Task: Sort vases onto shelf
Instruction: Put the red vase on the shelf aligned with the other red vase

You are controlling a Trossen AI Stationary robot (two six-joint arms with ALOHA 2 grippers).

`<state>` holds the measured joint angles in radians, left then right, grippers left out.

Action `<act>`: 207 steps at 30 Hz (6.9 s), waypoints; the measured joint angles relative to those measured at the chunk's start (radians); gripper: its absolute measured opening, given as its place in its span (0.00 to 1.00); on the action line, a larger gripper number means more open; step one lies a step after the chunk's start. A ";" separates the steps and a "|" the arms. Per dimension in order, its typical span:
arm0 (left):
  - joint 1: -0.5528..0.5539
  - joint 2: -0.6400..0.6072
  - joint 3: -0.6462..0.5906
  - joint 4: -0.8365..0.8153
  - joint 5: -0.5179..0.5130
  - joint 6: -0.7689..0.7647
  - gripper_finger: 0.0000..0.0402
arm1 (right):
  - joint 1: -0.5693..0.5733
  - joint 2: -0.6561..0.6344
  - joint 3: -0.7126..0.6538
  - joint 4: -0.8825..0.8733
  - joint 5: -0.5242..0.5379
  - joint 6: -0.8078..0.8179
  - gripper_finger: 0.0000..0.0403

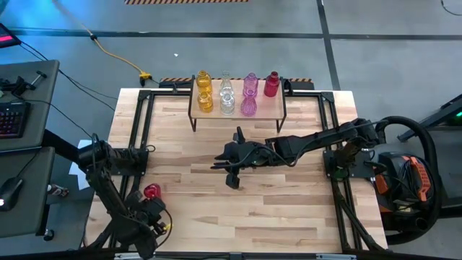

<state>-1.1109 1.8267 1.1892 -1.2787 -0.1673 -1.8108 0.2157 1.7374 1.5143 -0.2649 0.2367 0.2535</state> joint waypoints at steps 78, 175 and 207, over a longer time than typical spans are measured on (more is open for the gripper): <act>-0.028 -0.105 -0.039 0.038 -0.084 0.057 0.01 | -0.002 0.000 0.000 0.000 0.000 0.011 0.18; 0.136 0.018 0.086 -0.079 0.138 0.198 0.21 | -0.061 0.000 0.000 -0.008 0.042 0.105 0.18; 0.103 0.286 0.085 -0.167 0.173 0.249 0.32 | -0.071 0.000 0.000 0.000 0.048 0.297 0.18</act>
<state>-1.0077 2.1124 1.2743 -1.4453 0.0058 -1.5613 0.1444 1.7378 1.5143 -0.2649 0.2849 0.5510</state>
